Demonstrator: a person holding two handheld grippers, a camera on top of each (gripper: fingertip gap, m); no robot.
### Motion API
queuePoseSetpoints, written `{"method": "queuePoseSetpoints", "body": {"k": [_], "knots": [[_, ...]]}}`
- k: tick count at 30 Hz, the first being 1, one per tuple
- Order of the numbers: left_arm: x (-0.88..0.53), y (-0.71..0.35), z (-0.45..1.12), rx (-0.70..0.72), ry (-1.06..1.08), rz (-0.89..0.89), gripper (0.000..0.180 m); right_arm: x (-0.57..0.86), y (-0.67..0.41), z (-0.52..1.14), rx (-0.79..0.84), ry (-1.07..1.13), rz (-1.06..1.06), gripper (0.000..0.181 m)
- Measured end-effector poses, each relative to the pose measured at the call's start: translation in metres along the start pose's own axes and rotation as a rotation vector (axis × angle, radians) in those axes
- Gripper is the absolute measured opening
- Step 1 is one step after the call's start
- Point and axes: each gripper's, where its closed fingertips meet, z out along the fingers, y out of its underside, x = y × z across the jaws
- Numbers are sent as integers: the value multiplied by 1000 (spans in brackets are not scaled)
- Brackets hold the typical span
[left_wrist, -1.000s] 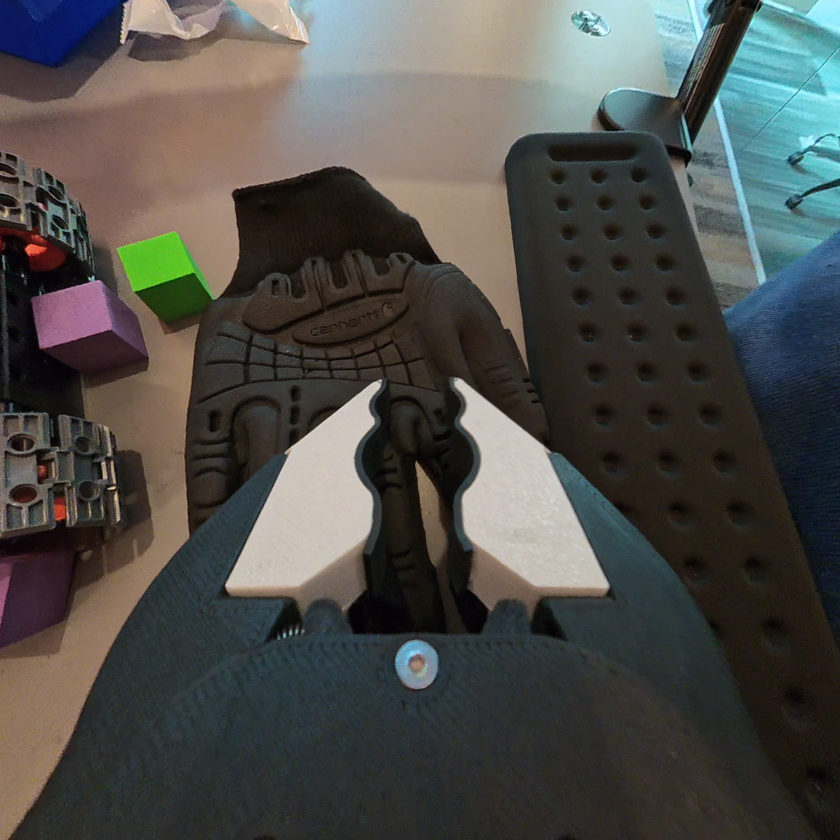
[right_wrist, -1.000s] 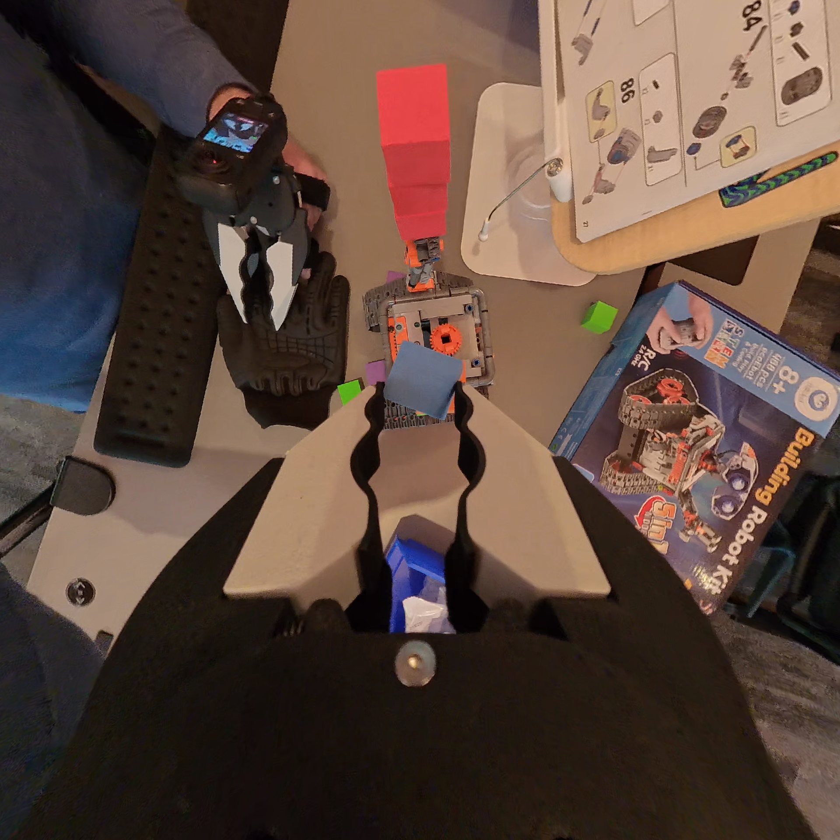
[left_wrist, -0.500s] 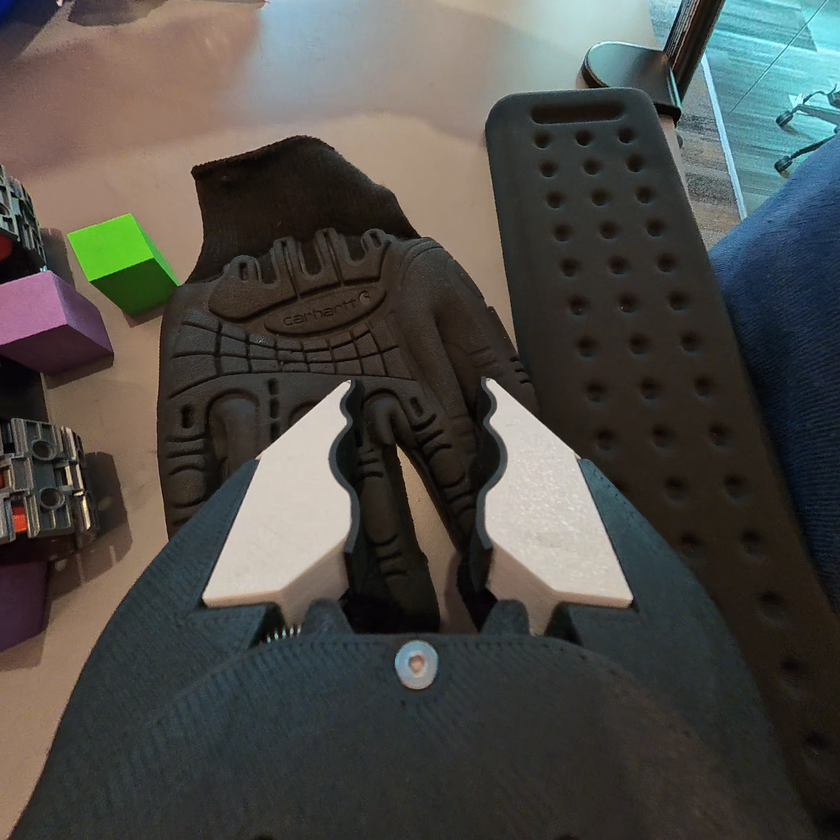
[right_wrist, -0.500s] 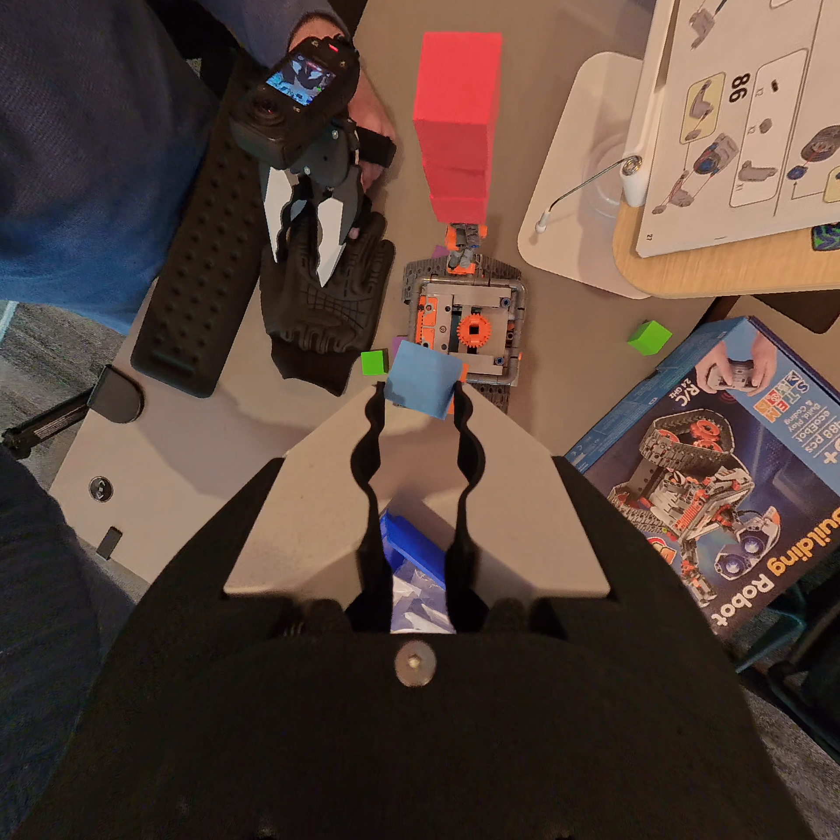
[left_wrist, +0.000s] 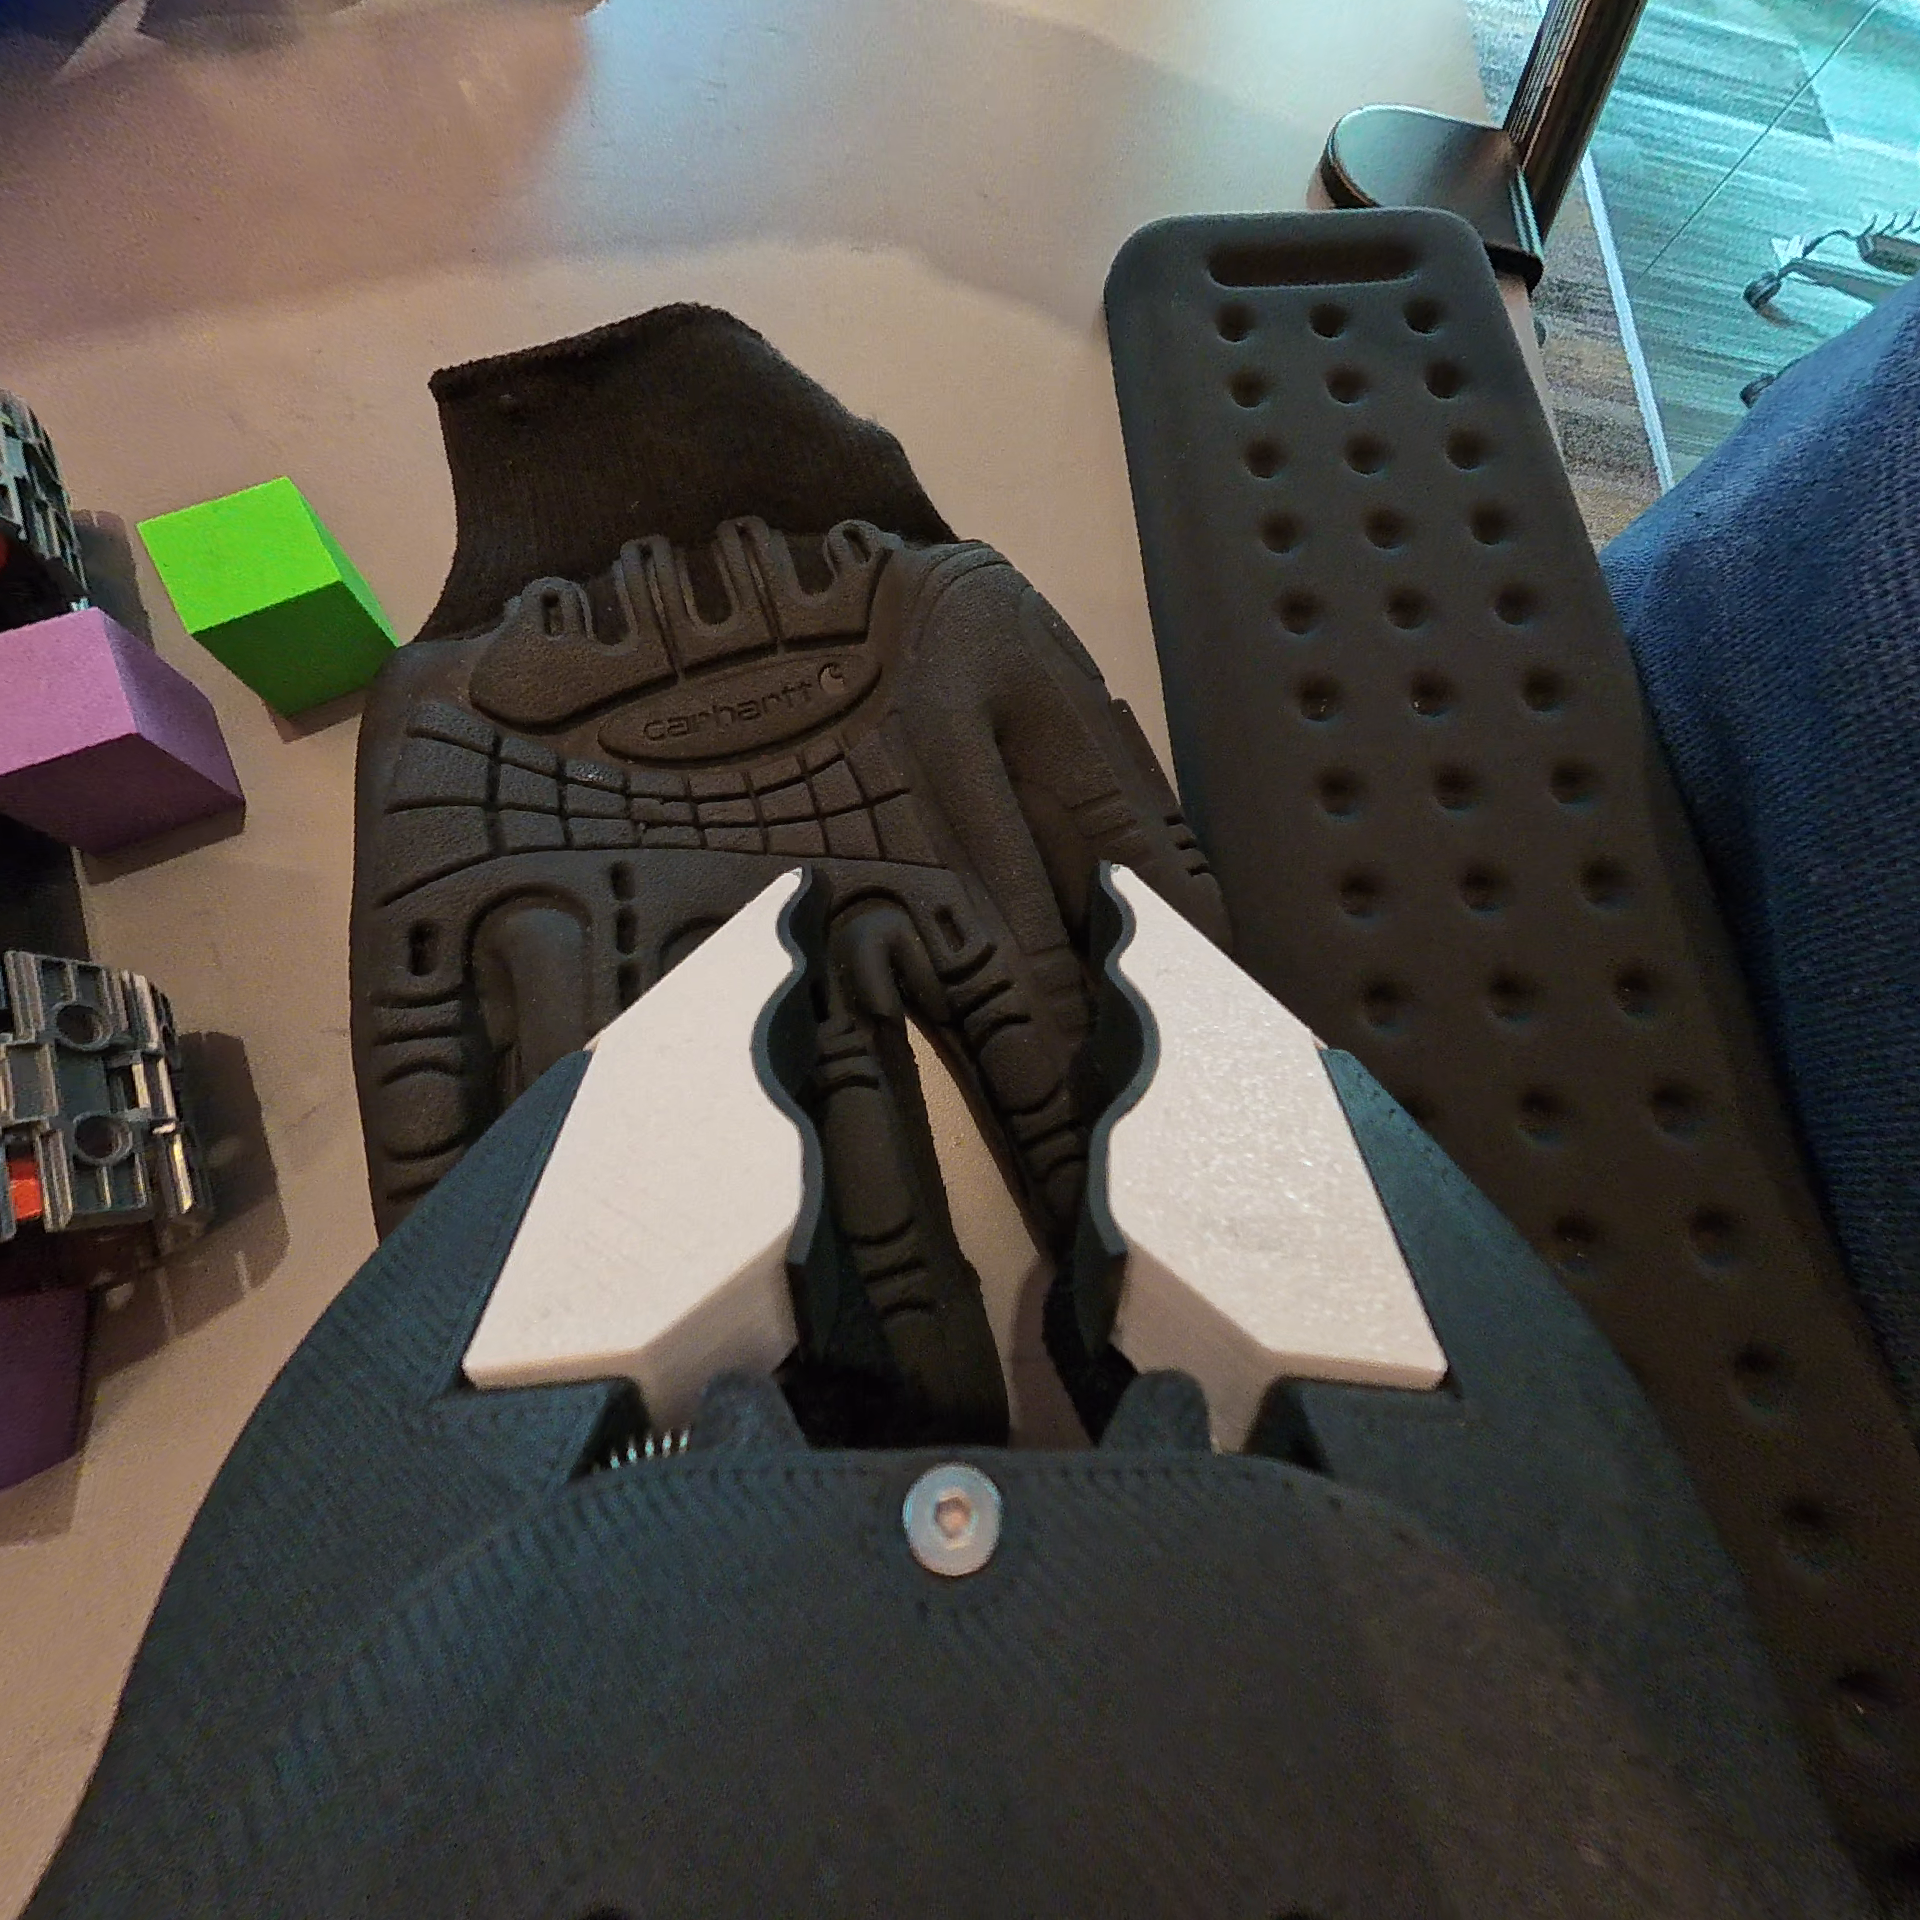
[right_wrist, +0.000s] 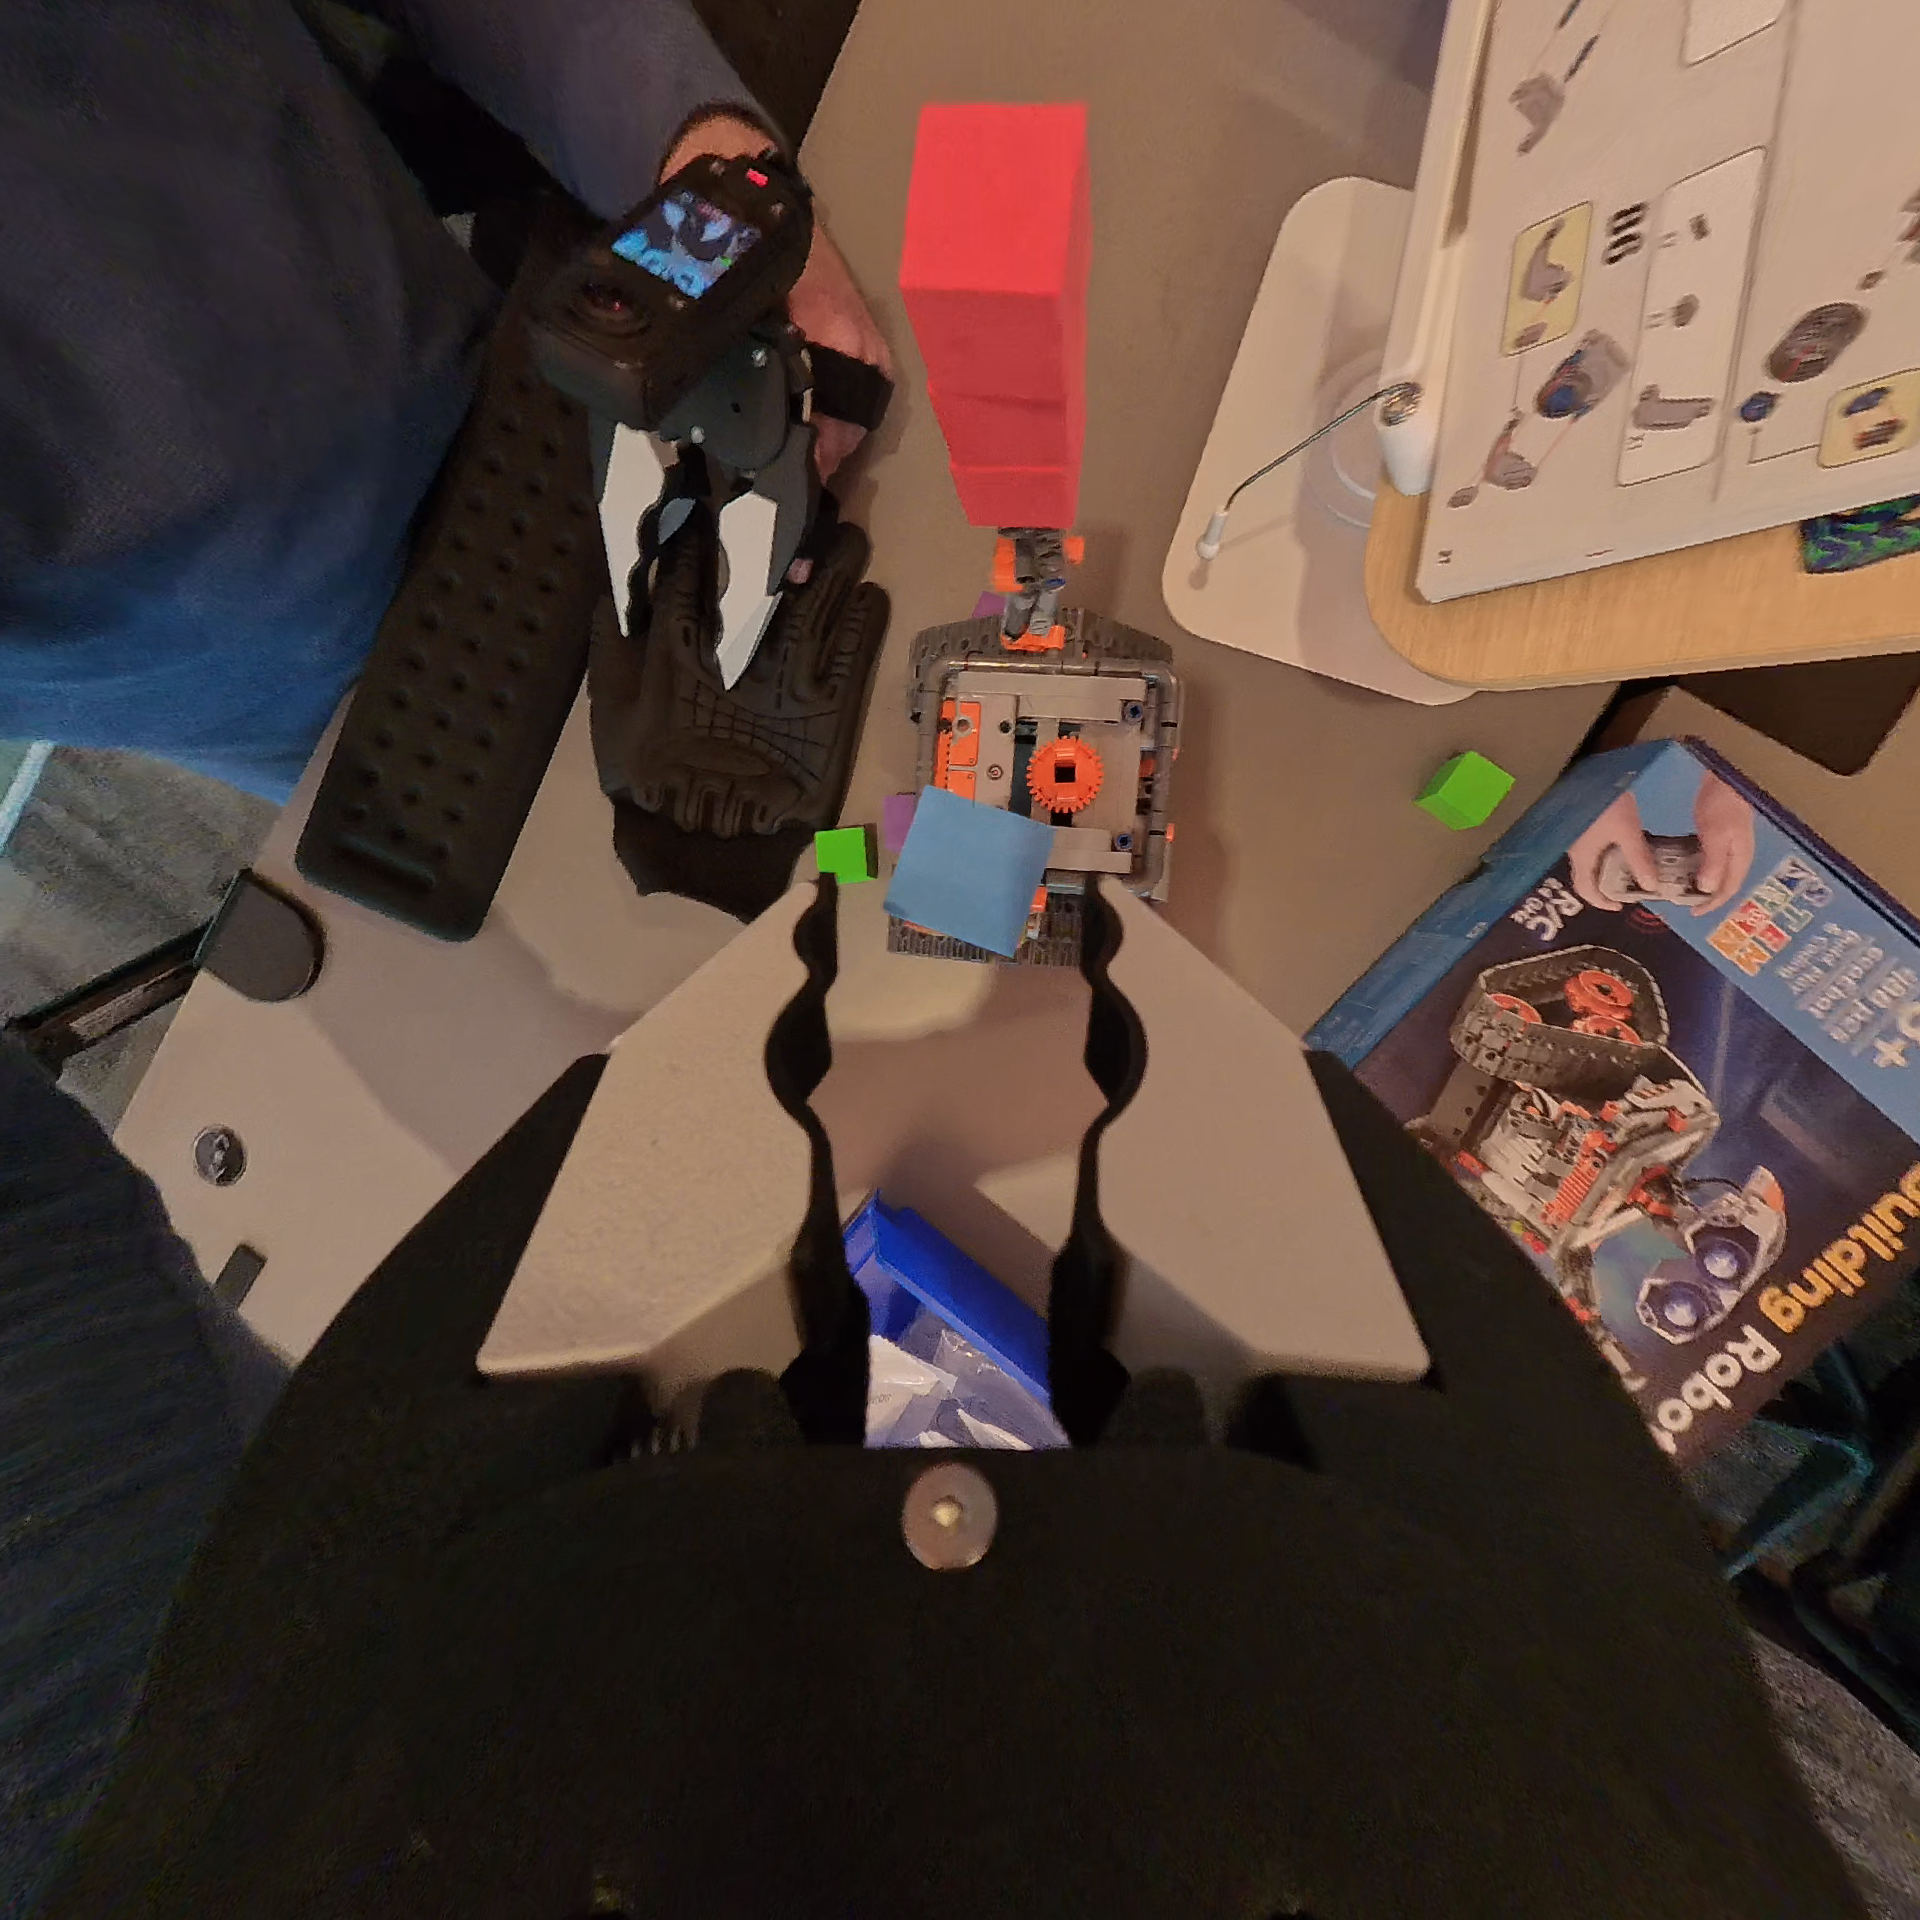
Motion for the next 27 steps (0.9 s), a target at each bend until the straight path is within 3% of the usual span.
{"method": "queuePoseSetpoints", "body": {"k": [5, 11, 16, 18, 27], "knots": [[0, 0, 0, -8, -7, 2, 50, -2, -5, -35, 101, 231, 55, 66], [0, 1, 1, -33, -27, 27, 38, -46, 36, -8, 56, 446, 320, 56], [1, 0, 4, -53, -37, 22, 36, -74, 71, 79, 107, 442, 586, 54], [1, -1, 6, -64, -46, 25, 35, -76, 80, 116, 151, 429, 666, 46], [0, -12, 20, -115, -48, 28, 26, -70, 99, 226, 198, 485, 922, 53]]}}
